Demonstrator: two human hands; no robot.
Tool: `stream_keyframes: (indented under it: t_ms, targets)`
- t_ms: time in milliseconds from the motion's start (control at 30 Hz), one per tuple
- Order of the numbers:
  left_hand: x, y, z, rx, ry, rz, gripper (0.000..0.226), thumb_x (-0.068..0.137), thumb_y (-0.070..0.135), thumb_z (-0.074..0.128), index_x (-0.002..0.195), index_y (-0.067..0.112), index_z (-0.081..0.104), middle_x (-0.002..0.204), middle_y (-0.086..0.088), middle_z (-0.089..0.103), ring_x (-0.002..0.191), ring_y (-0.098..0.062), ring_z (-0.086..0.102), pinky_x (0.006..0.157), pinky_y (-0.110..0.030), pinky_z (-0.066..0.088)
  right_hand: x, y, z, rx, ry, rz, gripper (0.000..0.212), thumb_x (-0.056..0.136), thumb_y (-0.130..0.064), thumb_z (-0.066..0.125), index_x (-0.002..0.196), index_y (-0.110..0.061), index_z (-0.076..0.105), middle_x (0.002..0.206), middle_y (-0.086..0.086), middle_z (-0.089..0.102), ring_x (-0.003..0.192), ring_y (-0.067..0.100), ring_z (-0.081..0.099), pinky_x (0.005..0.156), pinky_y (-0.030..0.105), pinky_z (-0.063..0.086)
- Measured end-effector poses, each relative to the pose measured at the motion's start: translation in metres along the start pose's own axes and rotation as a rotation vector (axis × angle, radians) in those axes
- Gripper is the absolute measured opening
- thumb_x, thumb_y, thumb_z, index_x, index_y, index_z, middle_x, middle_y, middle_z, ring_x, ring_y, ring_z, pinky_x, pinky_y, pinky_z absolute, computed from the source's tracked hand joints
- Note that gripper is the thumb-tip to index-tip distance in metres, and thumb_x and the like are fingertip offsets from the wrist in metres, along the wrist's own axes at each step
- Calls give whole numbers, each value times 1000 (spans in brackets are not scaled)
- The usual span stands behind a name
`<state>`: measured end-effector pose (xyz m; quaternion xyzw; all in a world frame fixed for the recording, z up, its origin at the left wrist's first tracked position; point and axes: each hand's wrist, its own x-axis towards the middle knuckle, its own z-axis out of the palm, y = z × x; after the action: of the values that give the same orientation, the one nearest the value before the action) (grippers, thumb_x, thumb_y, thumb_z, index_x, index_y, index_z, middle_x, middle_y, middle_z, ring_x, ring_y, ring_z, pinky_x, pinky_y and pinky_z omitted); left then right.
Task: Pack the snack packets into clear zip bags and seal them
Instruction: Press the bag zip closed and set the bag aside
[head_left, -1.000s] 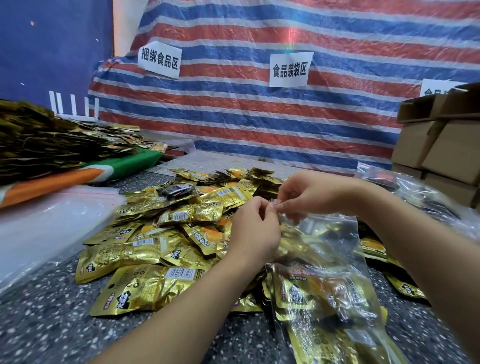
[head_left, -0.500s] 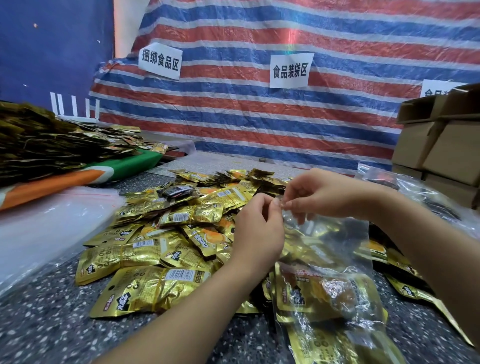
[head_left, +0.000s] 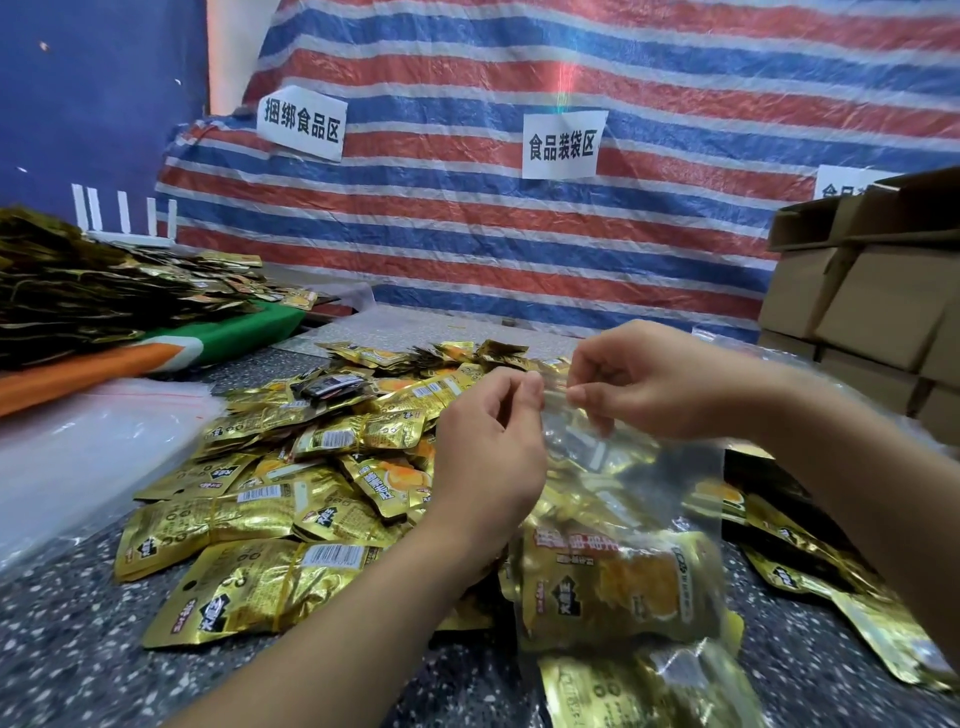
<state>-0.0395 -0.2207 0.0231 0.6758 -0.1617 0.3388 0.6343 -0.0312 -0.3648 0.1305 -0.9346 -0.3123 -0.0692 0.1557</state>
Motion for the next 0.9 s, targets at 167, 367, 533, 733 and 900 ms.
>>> stream_keyframes:
  t_ms: [167,367,533,733,900]
  targets:
    - [2,2,-2,5,36,12,26,101,25,52,80,21,66,66,2,64,59,-16,57,51,-33,44,-13,11,-6,-2,3,56,18,97,-22,60,80,-20,63,68,-3,71,53,-2,58,54,14,44]
    - [2,1,-5,13,24,14,28,101,27,51,78,18,64,59,2,54,51,-13,44,47,-30,33,-28,32,-10,-53,45,54,20,95,-23,62,76,-24,62,67,-5,68,64,9,63,67,32,51]
    - [4,-1,-6,50,30,12,29,101,27,52,77,16,64,57,4,51,49,-11,40,47,-25,29,-45,60,-14,-82,78,61,24,93,-25,63,70,-30,59,66,-18,62,59,3,52,60,28,42]
    - [3,-1,-5,29,24,-3,28,101,27,52,78,19,66,56,5,56,49,-10,47,45,-29,36,-59,78,-10,-134,162,37,24,93,-26,62,71,-33,57,68,-12,60,67,3,53,59,21,38]
    - [4,0,-6,23,46,8,27,101,27,52,82,15,68,71,-14,65,64,-37,58,53,-53,49,-62,81,-8,-127,221,-26,23,92,-24,63,72,-33,57,64,-9,56,61,3,51,57,18,41]
